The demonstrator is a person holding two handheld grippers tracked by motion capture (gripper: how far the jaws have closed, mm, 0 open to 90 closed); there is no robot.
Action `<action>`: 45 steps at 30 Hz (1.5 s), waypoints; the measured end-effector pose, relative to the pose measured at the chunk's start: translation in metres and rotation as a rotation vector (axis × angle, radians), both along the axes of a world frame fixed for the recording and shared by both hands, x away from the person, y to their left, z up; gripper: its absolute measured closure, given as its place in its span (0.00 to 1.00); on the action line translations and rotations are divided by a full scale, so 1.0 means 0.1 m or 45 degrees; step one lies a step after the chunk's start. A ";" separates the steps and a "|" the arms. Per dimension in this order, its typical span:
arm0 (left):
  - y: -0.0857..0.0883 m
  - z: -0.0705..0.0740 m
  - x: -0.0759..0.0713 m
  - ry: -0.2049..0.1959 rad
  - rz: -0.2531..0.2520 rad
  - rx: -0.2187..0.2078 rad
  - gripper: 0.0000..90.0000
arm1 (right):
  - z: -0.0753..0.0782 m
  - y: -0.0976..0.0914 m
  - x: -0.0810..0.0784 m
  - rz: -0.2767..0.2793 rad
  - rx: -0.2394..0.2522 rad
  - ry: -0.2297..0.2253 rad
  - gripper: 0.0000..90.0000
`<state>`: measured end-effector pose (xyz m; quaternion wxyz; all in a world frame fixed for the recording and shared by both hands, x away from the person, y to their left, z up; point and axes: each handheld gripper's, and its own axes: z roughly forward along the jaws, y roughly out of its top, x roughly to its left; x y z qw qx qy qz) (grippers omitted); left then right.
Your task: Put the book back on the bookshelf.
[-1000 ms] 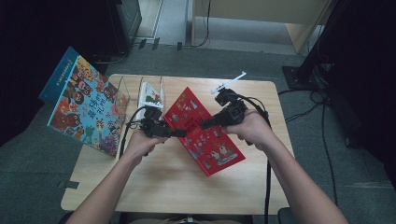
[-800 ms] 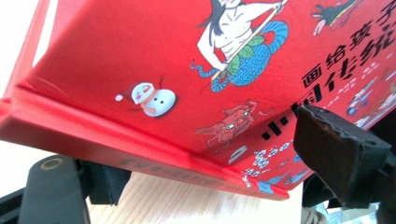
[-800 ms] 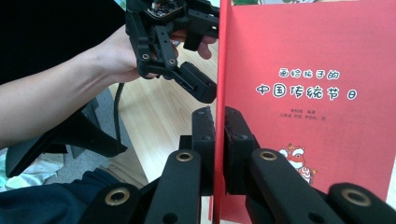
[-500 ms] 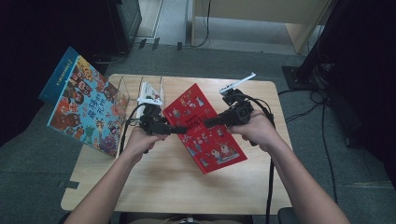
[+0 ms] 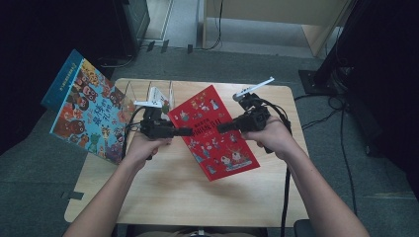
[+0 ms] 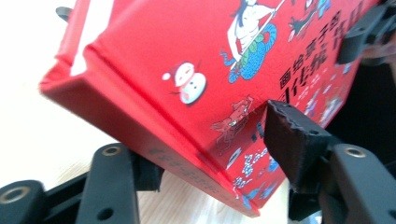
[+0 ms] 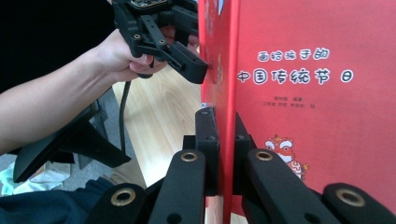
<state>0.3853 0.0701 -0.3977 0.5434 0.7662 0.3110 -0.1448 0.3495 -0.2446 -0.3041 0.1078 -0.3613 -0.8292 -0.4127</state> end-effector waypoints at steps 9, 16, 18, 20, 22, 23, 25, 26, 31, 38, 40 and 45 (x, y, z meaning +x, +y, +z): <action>0.04 0.03 0.02 0.051 -0.025 -0.056 0.61 | -0.05 -0.08 0.04 0.045 0.000 -0.026 0.98; 0.08 0.13 0.01 0.038 -0.077 -0.066 0.72 | -0.12 -0.12 0.08 0.081 -0.053 -0.043 0.90; 0.09 0.14 0.01 0.041 -0.078 -0.058 0.73 | -0.14 -0.11 0.08 0.085 -0.066 -0.041 0.89; 0.11 0.14 0.01 0.041 -0.096 -0.064 0.75 | -0.16 -0.10 0.08 0.086 -0.078 -0.047 0.87; 0.12 0.16 0.00 0.030 -0.099 -0.074 0.77 | -0.19 -0.10 0.09 0.080 -0.077 -0.044 0.85; 0.12 0.16 0.00 0.035 -0.101 -0.081 0.78 | -0.20 -0.11 0.11 0.079 -0.070 -0.030 0.84; 0.12 0.18 -0.01 0.029 -0.086 -0.075 0.79 | -0.22 -0.11 0.12 0.071 -0.068 -0.024 0.81; 0.11 0.19 0.00 0.025 -0.100 -0.060 0.80 | -0.23 -0.11 0.13 0.059 -0.080 -0.027 0.79; 0.05 0.27 -0.04 -0.022 -0.137 -0.025 0.86 | -0.31 -0.14 0.19 0.033 -0.095 -0.033 0.69; -0.02 0.39 -0.06 -0.076 -0.146 0.052 0.87 | -0.40 -0.20 0.21 0.055 -0.064 -0.057 0.67; -0.03 0.43 -0.08 -0.099 -0.144 0.059 0.87 | -0.41 -0.21 0.21 0.068 -0.058 -0.074 0.66; -0.02 0.47 -0.09 -0.104 -0.139 0.051 0.87 | -0.43 -0.27 0.22 0.073 -0.049 -0.075 0.65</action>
